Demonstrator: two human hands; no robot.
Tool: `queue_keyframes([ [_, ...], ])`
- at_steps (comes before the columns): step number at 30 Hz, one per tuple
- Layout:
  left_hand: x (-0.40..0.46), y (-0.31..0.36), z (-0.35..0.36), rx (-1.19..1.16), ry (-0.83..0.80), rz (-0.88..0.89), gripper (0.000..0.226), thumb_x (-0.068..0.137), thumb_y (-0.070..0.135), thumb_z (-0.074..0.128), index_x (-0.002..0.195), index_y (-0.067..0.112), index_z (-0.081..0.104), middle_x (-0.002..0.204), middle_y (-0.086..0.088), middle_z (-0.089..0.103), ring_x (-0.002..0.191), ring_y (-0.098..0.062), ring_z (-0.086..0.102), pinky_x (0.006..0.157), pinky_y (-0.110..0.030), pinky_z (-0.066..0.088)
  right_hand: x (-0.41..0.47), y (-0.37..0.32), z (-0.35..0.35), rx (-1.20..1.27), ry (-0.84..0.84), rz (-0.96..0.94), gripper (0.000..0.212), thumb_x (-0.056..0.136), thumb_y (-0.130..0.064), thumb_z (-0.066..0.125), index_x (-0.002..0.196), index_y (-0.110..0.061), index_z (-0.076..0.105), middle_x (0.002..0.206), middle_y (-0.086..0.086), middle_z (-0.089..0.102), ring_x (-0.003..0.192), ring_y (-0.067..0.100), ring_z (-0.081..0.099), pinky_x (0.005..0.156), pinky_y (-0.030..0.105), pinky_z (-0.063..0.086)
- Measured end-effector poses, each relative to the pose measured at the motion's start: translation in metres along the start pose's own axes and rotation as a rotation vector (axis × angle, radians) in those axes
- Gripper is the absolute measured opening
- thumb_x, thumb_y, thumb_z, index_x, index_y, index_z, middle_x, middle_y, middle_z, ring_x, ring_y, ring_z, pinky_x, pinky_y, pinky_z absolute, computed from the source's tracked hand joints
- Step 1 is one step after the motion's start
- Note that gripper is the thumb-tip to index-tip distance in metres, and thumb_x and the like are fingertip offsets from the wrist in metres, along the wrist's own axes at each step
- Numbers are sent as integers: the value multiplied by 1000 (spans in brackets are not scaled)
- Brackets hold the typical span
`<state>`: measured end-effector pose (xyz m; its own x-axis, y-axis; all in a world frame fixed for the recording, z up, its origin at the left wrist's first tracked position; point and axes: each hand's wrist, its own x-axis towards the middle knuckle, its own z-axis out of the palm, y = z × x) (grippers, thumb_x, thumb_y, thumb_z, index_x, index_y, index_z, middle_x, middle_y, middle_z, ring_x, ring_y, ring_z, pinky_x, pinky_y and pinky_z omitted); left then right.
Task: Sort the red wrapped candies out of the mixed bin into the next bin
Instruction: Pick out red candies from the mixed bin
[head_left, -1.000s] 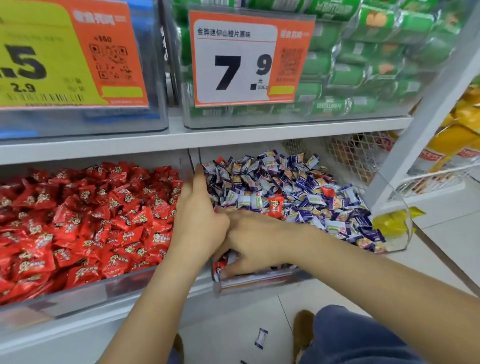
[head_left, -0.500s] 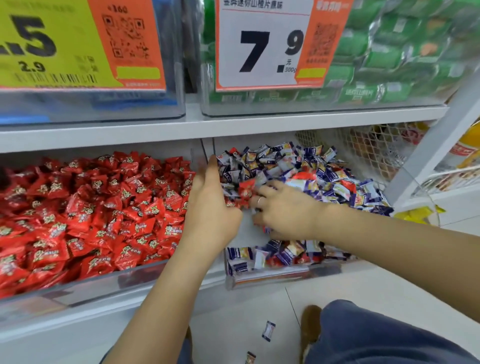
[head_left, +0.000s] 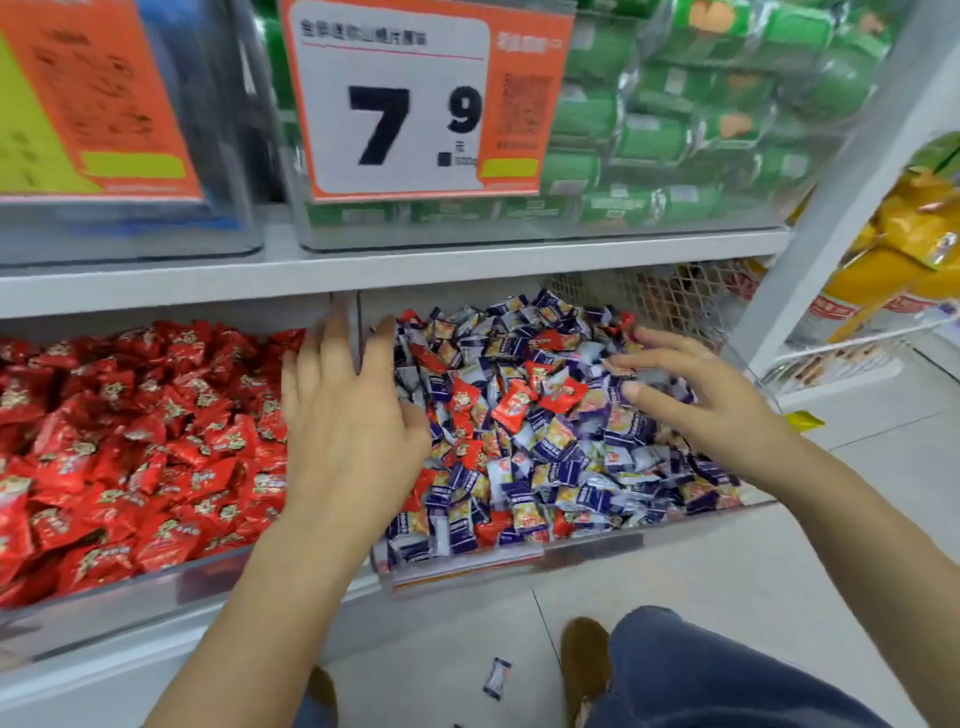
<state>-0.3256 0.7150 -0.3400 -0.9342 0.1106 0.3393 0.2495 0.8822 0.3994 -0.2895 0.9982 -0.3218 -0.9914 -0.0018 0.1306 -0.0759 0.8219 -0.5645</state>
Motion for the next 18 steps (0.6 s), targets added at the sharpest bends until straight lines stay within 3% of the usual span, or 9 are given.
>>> queue_keyframes([
  [3,2,6,3,69,140,144,42,75,14,55,115,7,62,126,-22,53,122,-44,40,104,-58,31,-13,1,-7,137,136,57,22,88,-39,59,108,-38,66,126,-16,54,117,-4,48,99,23,37],
  [6,3,20,7,38,114,209,36,78,15,49,110,11,66,110,-14,62,111,-40,49,100,-55,37,-20,5,-5,241,199,104,16,88,-43,60,103,-40,67,116,-21,61,110,-2,55,98,32,42],
  [9,1,40,16,-83,-21,191,33,88,12,46,115,15,65,115,-5,64,109,-26,53,94,-37,40,-21,5,6,272,237,130,12,90,-35,60,98,-42,67,110,-22,63,106,3,57,92,32,45],
  [11,2,51,28,-118,-150,126,34,96,16,44,128,18,56,126,-2,59,114,-20,51,91,-29,39,-19,4,12,211,225,124,14,91,-32,58,100,-41,65,110,-22,61,103,2,55,86,27,43],
  [14,6,60,50,-111,-361,51,44,100,37,34,142,24,36,137,-6,49,114,-23,54,88,-32,42,-13,3,19,36,162,101,20,92,-32,55,110,-35,65,109,-19,55,103,2,48,82,23,35],
  [16,11,62,61,-153,-472,24,48,100,44,30,146,35,24,146,-5,38,122,-25,49,95,-34,41,-7,2,23,2,133,70,22,92,-33,54,112,-33,64,110,-17,57,105,7,50,84,26,38],
  [18,15,62,70,-157,-525,55,47,99,45,31,145,41,23,147,-4,34,126,-26,44,100,-34,39,1,-1,27,-29,104,29,23,92,-31,54,113,-31,64,113,-12,59,108,11,50,83,26,38],
])
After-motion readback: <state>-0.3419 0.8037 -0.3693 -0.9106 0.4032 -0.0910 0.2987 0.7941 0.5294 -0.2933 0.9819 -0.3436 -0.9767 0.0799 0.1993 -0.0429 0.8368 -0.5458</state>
